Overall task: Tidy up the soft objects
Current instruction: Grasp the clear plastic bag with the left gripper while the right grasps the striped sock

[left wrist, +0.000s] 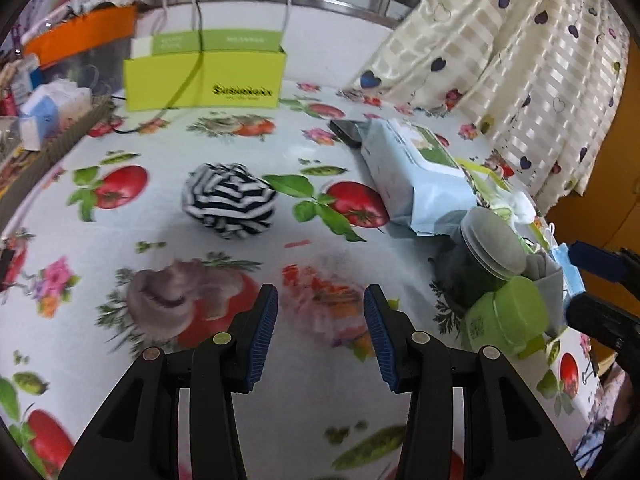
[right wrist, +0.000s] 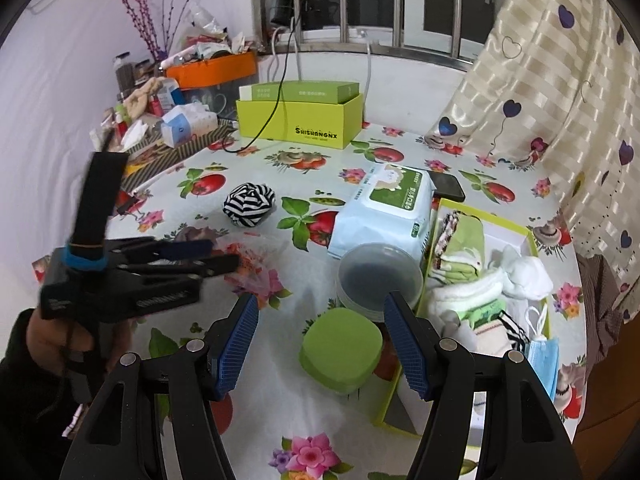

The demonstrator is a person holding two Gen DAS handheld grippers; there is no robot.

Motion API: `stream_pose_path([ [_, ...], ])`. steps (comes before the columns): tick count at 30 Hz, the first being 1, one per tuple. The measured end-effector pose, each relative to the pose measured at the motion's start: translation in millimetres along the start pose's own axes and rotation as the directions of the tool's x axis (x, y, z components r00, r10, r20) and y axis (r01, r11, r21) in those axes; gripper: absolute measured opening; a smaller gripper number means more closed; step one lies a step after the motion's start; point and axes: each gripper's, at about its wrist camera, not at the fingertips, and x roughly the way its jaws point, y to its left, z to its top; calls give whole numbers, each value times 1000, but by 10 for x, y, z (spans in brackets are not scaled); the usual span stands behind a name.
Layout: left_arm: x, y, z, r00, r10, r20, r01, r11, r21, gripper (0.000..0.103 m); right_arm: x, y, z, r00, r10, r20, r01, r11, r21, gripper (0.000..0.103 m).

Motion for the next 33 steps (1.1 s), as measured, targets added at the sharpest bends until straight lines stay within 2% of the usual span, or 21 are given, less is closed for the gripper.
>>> stream_pose_path([
  [4,226,-13,29,999,20,-44,-20,1000,-13,47,42,12,60,1000,0,1,0,1000,-10,65],
  [8,253,-48,30,998,45,-40,-45,999,7,47,107,59,138,1000,1,-1,-1,1000,-23,65],
  [9,249,-38,29,998,44,-39,-44,999,5,45,130,76,163,1000,3,-2,-3,1000,-27,65],
  [10,243,-25,26,998,46,-37,-46,999,3,32,143,87,177,1000,4,-2,-4,1000,-29,65],
  [13,216,62,22,999,26,-35,-27,999,-27,29,188,134,241,1000,9,1,-9,999,-37,65],
  [17,60,174,25,1000,10,6,-9,998,-56,29,246,179,346,1000,9,4,-9,999,-41,65],
  [24,-244,471,21,997,51,65,-44,993,-114,29,459,396,590,999,42,-7,-43,997,-71,65],
  [33,-484,924,2,988,115,106,-93,977,-192,29,1098,717,868,988,117,-102,-125,989,-76,65],
])
